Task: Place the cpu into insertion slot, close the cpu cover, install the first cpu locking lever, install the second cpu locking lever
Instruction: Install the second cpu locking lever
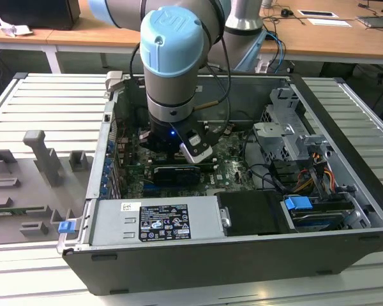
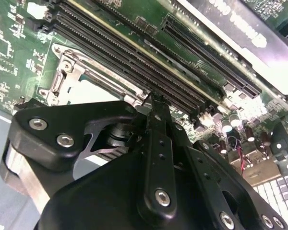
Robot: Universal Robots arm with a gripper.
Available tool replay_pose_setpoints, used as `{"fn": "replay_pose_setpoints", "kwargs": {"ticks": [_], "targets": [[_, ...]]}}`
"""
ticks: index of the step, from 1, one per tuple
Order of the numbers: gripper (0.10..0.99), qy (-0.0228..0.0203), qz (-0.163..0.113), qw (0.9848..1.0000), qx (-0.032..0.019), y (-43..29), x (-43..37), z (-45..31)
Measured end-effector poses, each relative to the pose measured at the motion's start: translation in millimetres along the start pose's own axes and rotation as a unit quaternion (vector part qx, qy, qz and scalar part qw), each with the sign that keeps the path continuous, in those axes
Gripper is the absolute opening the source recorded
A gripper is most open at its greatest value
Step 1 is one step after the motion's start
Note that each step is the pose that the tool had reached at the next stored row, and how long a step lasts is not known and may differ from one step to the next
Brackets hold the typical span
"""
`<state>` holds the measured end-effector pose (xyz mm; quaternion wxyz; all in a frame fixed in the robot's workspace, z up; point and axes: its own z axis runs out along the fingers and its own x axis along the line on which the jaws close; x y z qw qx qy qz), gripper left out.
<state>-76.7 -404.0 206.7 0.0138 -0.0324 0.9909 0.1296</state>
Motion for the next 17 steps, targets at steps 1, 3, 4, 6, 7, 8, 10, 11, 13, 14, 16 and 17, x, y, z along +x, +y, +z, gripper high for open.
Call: {"fn": "replay_pose_setpoints", "kwargs": {"ticks": [1,3,4,6,7,8,10,11,13,14,16,17], "targets": [[0.106,0.0,0.0,1.0,-0.0017,-0.2,0.7,0.6],[0.106,-0.0003,0.0,1.0,-0.0052,-0.4,1.1,1.8],[0.106,-0.0004,0.0,1.0,-0.0059,-0.5,1.3,2.4],[0.106,-0.0005,0.0,1.0,-0.0064,-0.8,1.8,3.6],[0.106,-0.0005,0.0,1.0,-0.0065,-1.0,2.2,4.2],[0.106,-0.0005,0.0,1.0,-0.0068,-1.1,2.2,4.9],[0.106,-0.0005,0.0,1.0,-0.0071,-1.5,2.2,6.1],[0.106,-0.0005,0.0,1.0,-0.0076,-1.6,2.3,6.5],[0.106,-0.0008,0.0,0.9999,-0.0106,-1.4,2.2,7.2],[0.106,-0.0008,0.0,0.9999,-0.0118,-1.0,2.1,7.5],[0.106,-0.001,0.0,0.9999,-0.0135,-0.4,2.2,8.2],[0.106,-0.001,0.0,0.9999,-0.0141,0.1,2.2,9.0]]}}
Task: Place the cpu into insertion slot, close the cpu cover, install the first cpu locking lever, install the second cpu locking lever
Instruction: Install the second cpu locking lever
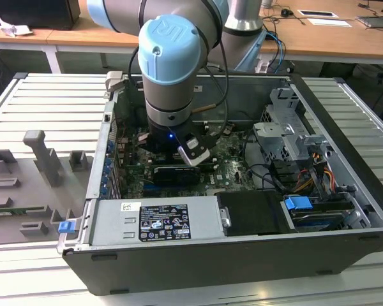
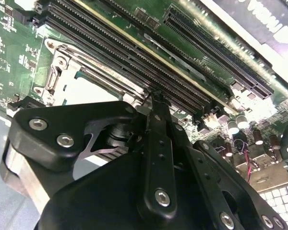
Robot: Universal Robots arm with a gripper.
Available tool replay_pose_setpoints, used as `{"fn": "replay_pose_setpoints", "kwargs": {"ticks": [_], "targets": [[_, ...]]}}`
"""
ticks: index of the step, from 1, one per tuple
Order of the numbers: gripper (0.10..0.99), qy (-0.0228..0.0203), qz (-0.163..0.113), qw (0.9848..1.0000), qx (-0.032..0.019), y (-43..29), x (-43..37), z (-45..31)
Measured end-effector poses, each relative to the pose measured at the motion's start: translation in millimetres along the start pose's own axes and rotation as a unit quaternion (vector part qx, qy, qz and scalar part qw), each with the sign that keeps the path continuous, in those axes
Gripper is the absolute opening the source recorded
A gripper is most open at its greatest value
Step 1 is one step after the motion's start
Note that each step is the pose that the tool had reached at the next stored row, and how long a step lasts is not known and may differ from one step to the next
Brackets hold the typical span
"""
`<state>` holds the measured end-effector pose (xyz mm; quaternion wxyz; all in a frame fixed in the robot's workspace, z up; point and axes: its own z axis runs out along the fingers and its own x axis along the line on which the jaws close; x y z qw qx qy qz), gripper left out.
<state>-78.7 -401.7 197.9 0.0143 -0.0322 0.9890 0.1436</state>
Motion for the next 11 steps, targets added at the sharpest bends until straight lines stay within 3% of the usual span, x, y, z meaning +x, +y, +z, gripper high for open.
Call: {"fn": "replay_pose_setpoints", "kwargs": {"ticks": [5,11], "targets": [[0.106,-0.0001,0.0,1.0,-0.0013,1.4,0.3,3.5],[0.106,-0.0001,0.0,1.0,-0.0014,4.5,2.6,-6.2]]}}
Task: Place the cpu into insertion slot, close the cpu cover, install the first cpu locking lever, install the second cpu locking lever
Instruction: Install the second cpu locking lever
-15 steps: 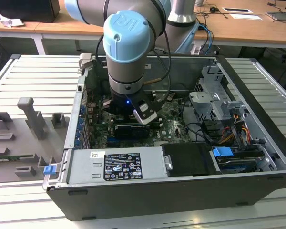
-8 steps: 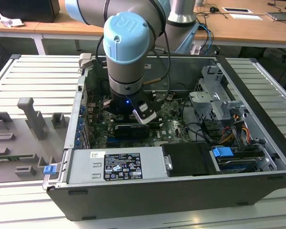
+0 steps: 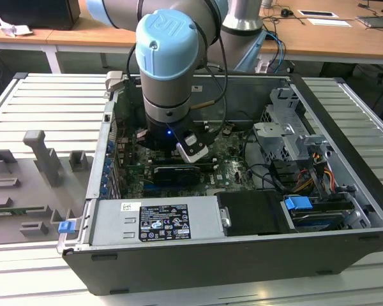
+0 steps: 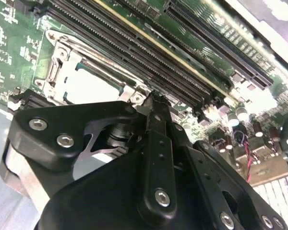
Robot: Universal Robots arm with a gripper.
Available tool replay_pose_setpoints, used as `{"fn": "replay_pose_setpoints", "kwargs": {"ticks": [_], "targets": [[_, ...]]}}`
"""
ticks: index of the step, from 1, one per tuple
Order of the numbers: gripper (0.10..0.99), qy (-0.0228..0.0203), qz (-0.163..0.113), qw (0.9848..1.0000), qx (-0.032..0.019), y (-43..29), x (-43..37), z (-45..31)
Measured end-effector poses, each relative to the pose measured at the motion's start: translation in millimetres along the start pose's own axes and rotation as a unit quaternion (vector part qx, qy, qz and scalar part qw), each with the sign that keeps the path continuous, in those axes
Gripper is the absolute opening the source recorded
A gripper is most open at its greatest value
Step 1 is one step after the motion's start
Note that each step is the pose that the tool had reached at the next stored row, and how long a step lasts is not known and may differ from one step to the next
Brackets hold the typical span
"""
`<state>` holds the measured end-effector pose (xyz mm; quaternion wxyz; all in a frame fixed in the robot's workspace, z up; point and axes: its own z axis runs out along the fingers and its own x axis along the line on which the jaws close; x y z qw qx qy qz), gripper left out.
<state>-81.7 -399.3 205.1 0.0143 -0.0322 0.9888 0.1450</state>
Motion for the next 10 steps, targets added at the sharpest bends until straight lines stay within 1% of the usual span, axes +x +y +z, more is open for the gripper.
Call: {"fn": "replay_pose_setpoints", "kwargs": {"ticks": [3,6,10], "targets": [[0.106,0.0,0.0,1.0,0.0,1.6,-0.1,-5.3],[0.106,0.0,0.0,1.0,0.0,2.6,-0.2,-8.8],[0.106,0.0,0.0,1.0,-0.0001,2.8,-0.2,-9.2]]}}
